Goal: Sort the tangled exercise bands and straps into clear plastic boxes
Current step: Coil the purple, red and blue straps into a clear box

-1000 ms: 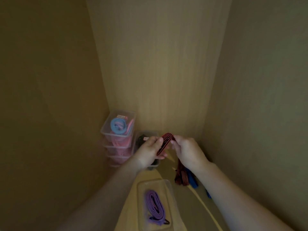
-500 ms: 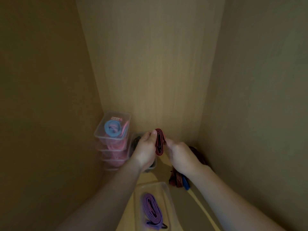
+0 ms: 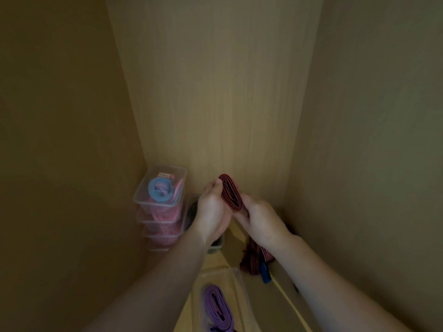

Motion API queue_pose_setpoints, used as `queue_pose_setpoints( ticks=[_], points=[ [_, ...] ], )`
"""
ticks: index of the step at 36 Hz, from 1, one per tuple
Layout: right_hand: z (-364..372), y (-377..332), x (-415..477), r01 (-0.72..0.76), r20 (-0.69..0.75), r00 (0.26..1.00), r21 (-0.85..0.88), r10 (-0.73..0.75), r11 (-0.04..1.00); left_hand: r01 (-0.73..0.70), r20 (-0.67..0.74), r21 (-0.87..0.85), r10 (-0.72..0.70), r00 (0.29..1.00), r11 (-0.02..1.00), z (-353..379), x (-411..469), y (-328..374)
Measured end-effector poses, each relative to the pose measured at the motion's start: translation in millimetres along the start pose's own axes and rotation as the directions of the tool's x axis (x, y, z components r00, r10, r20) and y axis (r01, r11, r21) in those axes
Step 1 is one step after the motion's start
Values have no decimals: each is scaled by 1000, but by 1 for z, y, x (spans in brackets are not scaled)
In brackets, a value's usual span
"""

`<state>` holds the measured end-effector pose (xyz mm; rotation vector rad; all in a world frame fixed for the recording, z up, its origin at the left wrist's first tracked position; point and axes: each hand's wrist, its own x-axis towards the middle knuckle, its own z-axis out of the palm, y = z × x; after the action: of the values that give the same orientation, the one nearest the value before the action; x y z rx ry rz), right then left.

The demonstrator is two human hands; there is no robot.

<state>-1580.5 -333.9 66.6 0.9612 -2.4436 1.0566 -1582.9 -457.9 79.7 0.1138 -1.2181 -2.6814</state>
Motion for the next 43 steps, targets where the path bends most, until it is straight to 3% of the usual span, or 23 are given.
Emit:
queue_pose_setpoints(
  ticks=[4, 7, 9, 11, 13, 18, 24, 31, 35, 38, 43],
  points=[
    [-7, 7, 0, 51, 36, 998, -40, -50, 998, -11, 59, 13, 10, 998, 1000, -9, 3, 6],
    [-11, 11, 0, 74, 145, 987, -66, -64, 995, -45, 61, 311, 27, 998, 949, -16, 5, 17],
    [-14, 13, -1, 93, 254, 965, -75, -71, 993, -62, 118, 650, -20, 993, 757, -22, 4, 29],
    [-16, 13, -2, 105, 322, 943, -49, -83, 993, -58, 187, 848, -194, 963, 527, -29, 3, 38],
    [-18, 14, -4, 78, 338, 939, -34, -62, 996, -34, 212, 881, -331, 920, 471, -36, 3, 42],
    [-26, 18, -3, 61, 249, 967, -43, -48, 997, -26, 258, 818, -325, 910, 575, -40, -3, 37],
    [-30, 18, 4, 81, 299, 953, -91, -51, 993, -118, 315, 895, -422, 850, 430, -28, -7, 37],
    [-25, 10, 9, 26, 53, 998, -69, -22, 997, -133, 280, 810, -179, 943, 571, -22, -6, 20],
    [-14, 5, 6, 3, 58, 998, -48, 0, 999, -109, 195, 703, -43, 980, 703, -19, -9, 9],
    [-7, 3, 4, -7, 98, 995, -55, 12, 998, -60, 137, 581, -25, 990, 812, -14, -9, 7],
    [-1, -3, 7, 2, 44, 999, -23, -1, 1000, 18, 118, 367, -66, 991, 930, -8, -11, 6]
  ],
)
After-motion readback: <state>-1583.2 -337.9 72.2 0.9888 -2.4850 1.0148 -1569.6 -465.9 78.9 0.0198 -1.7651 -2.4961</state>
